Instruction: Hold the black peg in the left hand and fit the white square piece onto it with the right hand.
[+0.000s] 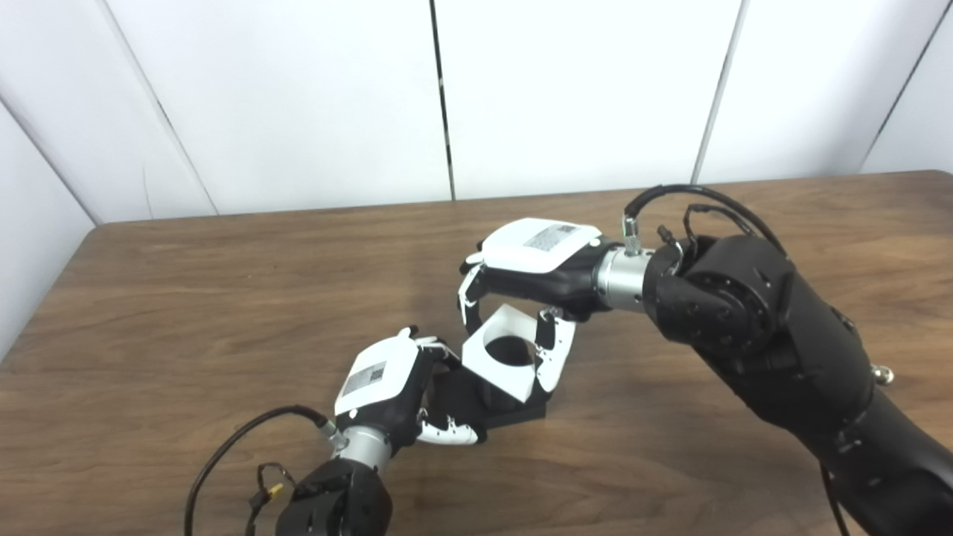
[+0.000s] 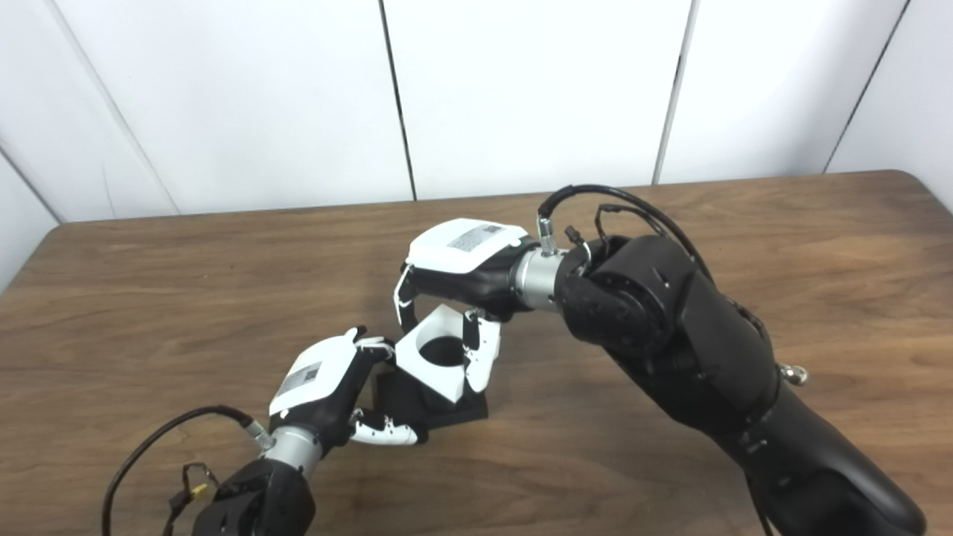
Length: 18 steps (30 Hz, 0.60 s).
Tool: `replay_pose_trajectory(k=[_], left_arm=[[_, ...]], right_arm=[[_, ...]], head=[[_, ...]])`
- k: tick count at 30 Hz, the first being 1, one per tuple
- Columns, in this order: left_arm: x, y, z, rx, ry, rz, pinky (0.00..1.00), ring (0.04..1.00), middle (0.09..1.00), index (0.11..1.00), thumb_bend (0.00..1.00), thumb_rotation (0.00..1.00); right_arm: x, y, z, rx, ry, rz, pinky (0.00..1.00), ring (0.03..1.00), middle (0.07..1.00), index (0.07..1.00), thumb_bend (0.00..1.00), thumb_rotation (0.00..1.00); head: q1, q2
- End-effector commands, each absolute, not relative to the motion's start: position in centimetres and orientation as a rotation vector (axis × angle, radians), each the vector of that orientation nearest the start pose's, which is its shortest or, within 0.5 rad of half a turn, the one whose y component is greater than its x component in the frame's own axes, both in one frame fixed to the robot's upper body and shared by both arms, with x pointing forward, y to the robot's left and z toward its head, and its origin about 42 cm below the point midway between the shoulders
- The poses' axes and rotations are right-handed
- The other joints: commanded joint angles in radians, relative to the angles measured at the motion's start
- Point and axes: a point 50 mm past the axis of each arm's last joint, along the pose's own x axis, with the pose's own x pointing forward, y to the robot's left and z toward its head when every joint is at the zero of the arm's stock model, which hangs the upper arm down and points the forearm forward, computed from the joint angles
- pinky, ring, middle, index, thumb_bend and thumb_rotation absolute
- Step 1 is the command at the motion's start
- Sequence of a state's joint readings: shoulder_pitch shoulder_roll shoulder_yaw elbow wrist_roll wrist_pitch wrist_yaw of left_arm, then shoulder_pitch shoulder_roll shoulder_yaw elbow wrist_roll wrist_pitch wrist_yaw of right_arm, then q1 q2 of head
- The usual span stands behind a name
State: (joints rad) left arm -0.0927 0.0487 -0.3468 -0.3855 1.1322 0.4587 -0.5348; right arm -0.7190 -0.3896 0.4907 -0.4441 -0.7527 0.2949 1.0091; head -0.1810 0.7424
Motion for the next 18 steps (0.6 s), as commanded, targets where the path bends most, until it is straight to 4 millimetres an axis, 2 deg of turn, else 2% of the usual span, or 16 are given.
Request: replay_pose_trajectory(k=[1, 8, 18], left_arm=[[27.72, 14.04, 17.53, 1.109, 0.13, -0.341, 1.0, 1.0, 0.882, 0.485, 0.51, 0.06], [27.59, 14.11, 17.53, 1.096, 0.132, -0.34, 1.0, 1.0, 0.88, 0.486, 0.51, 0.06], [27.67, 13.84, 17.72, 1.109, 0.127, -0.343, 1.0, 1.0, 0.88, 0.486, 0.51, 0.06]], right_arm=[[35.25, -12.23, 35.65, -1.492, -0.455, 0.817, 1.0, 0.93, 0.796, 0.483, 0.52, 0.13], [35.72, -12.2, 35.34, -1.499, -0.469, 0.808, 1.0, 0.925, 0.791, 0.483, 0.52, 0.13], [35.36, -11.64, 35.11, -1.498, -0.48, 0.825, 1.0, 0.926, 0.793, 0.484, 0.52, 0.13]], head=[[0.0, 0.001], [0.002, 0.002], [0.005, 0.009]])
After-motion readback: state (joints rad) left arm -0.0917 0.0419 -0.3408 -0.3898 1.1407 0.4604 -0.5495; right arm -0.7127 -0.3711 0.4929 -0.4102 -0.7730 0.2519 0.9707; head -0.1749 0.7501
